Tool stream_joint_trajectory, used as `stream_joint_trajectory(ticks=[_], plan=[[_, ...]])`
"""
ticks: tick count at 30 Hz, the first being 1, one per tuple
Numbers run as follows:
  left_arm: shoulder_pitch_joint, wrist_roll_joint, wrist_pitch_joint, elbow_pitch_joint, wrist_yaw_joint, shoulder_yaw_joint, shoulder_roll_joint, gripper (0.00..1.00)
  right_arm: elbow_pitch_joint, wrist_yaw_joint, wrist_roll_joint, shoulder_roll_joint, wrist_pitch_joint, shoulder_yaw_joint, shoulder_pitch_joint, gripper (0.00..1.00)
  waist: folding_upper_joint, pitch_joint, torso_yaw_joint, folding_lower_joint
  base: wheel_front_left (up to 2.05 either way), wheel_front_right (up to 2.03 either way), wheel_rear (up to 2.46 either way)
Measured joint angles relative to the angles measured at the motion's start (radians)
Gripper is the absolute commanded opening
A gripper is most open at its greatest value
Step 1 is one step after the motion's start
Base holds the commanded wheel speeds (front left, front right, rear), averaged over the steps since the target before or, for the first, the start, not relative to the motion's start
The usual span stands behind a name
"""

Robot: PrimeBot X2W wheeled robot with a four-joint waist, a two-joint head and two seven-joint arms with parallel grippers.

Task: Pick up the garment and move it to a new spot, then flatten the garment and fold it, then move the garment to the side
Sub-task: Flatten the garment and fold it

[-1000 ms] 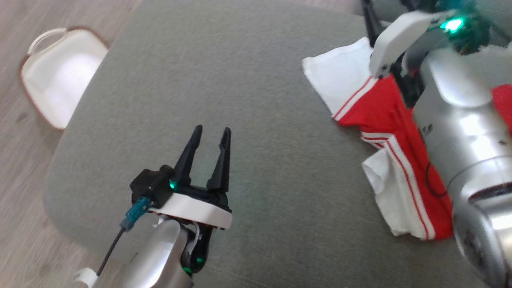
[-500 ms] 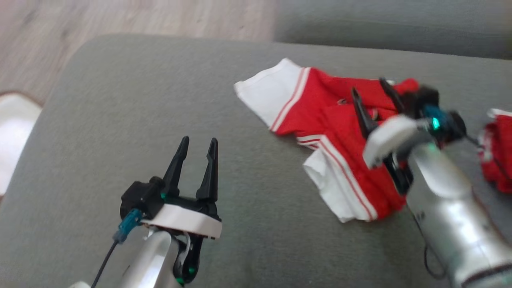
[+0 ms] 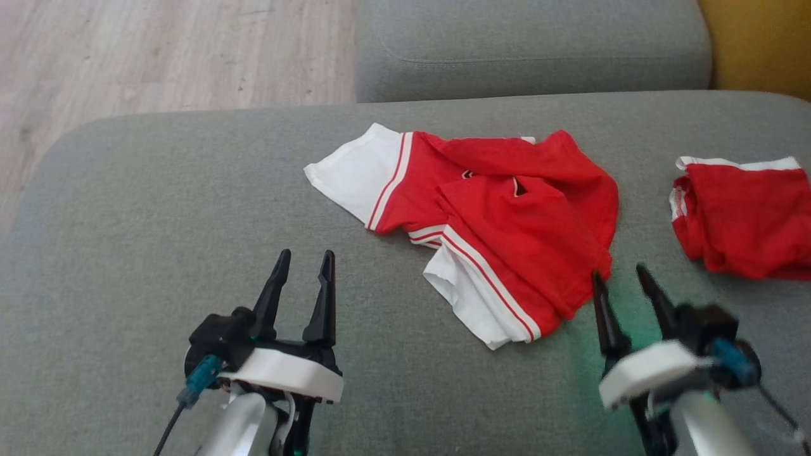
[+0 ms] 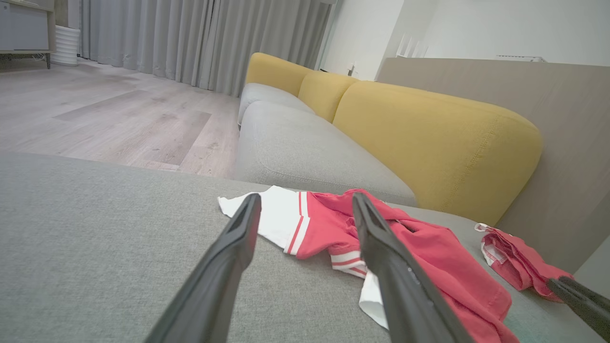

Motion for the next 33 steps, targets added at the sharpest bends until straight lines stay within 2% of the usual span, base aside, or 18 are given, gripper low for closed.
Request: stream_joint_trajectory(ticks=[4,12,18,22,26,33], plan=[[0.000,0.002,0.000,0.004,0.002,0.008,0.000,1.00,-0.075,0.000,-0.030,0.026,0.003,-0.031,0.065,1.00,0.0000,0.012,-0.015,0.0001,0.00,0.00,0.00],[-0.029,0.014,0.008,0.039,-0.006,-0.021,0.001,1.00,-0.187,0.000,-0.028,0.032,0.043,-0.033,0.063,1.00,0.0000,0.047,-0.051,0.0002,0.00,0.00,0.00],[-0.138,0.026,0.123,0.114,-0.010,-0.109,0.001,1.00,-0.230,0.000,-0.011,0.032,0.058,-0.030,0.060,1.00,0.0000,0.088,-0.094,0.0003,0.00,0.00,0.00],[-0.182,-0.022,0.182,0.153,-0.012,-0.180,-0.001,1.00,-0.236,0.000,-0.005,0.032,0.063,-0.024,0.055,1.00,0.0000,0.116,-0.126,0.0003,0.00,0.00,0.00],[-0.227,-0.050,0.230,0.205,0.009,-0.228,0.000,1.00,-0.240,0.000,0.003,0.033,0.063,-0.019,0.035,1.00,0.0000,0.146,-0.156,0.0004,0.00,0.00,0.00],[-0.281,-0.100,0.238,0.275,0.041,-0.277,-0.001,1.00,-0.236,0.000,0.010,0.033,0.052,-0.009,0.021,1.00,0.0000,0.191,-0.194,0.0003,0.00,0.00,0.00]])
